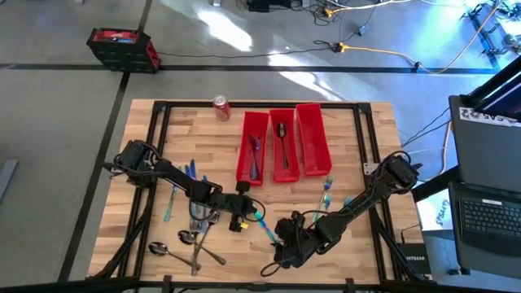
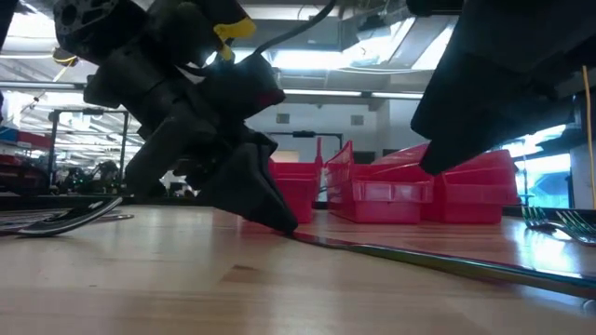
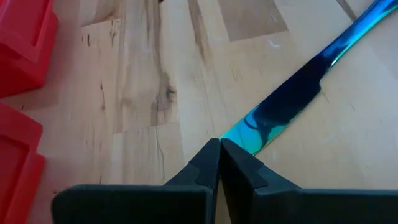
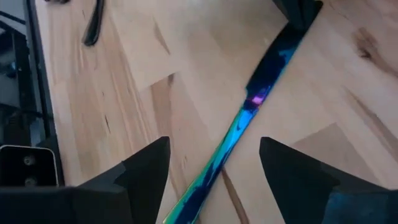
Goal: Sort silverware
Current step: Put the purple table knife into the right red bin
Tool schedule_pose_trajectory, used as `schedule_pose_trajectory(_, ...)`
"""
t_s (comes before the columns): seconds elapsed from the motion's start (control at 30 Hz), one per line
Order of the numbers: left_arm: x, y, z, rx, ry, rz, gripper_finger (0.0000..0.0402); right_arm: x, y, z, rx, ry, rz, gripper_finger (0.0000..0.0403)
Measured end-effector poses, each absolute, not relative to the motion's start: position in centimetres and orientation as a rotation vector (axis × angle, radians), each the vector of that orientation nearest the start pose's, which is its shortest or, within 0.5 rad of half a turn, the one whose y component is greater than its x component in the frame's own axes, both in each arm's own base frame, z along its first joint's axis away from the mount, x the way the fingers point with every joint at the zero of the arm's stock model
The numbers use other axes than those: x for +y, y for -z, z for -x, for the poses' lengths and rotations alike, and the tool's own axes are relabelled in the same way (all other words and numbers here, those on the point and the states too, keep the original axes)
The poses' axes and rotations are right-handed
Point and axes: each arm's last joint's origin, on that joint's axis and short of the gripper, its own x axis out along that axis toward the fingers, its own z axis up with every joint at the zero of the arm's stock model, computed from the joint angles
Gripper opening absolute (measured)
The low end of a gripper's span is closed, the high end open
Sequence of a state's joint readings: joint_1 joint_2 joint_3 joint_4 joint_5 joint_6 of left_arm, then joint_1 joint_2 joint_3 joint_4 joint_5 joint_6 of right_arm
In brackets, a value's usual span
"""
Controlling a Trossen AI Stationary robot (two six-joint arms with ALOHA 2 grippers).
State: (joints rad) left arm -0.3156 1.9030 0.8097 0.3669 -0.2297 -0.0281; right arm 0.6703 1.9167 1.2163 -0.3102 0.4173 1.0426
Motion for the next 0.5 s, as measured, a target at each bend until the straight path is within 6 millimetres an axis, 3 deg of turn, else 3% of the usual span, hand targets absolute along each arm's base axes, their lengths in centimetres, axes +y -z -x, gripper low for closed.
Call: schedule_pose_trajectory(0.5, -12.5, -9.8, -31.9, 0.712, 0.108, -0.09, 0.0, 27.8, -14.0, -27.8, 0.87, 0.109, -0.345, 0.0234)
